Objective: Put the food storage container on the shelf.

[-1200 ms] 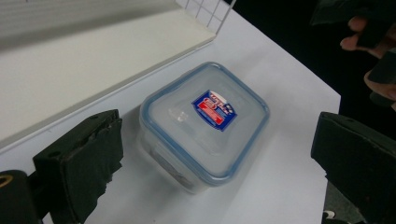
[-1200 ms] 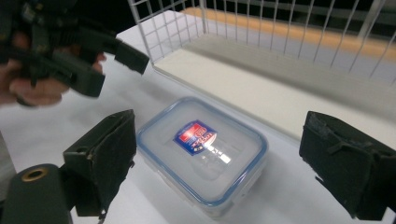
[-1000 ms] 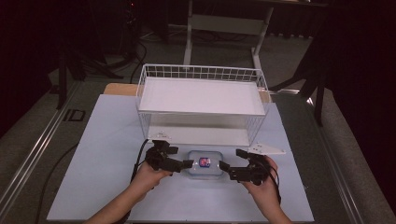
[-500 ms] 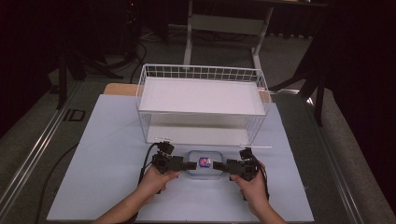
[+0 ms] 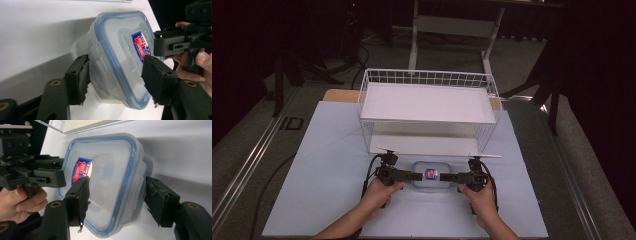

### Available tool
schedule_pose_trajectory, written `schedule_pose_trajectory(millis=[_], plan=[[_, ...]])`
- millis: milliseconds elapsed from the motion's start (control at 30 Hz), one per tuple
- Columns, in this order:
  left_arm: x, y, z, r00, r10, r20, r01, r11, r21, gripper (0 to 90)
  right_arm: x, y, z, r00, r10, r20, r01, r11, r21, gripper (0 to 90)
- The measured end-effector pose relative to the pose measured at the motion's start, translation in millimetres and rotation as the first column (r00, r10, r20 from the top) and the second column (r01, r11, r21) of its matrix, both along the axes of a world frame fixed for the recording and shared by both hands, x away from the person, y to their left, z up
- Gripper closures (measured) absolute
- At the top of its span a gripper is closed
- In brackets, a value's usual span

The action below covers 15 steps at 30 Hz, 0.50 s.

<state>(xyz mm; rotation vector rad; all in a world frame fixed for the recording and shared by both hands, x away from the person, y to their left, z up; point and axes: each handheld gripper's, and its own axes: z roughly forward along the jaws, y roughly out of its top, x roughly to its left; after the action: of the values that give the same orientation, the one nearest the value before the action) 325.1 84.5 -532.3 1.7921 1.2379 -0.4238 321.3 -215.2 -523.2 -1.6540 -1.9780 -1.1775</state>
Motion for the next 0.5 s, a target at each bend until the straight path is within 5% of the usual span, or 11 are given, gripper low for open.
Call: schedule_pose_trajectory(millis=[200,367,500], plan=[[-6.8,-3.7,8.9,0.9990,-0.027,0.035,0.024,0.9978,0.062,43.7,-6.7,1.9,4.6,0.9993,0.015,0.033,-0.014,0.9993,-0.033,39.4],[-17.4,-6.8,13.5,0.9959,-0.034,0.084,0.026,0.9945,0.102,45.7,-19.1,1.5,5.9,0.9941,0.026,0.105,-0.022,0.9989,-0.042,41.1],[-24.2,-5.4,15.2,0.9929,-0.034,0.114,0.022,0.9945,0.102,48.4,-26.8,1.9,8.2,0.9902,0.024,0.138,-0.016,0.9984,-0.054,42.5]])
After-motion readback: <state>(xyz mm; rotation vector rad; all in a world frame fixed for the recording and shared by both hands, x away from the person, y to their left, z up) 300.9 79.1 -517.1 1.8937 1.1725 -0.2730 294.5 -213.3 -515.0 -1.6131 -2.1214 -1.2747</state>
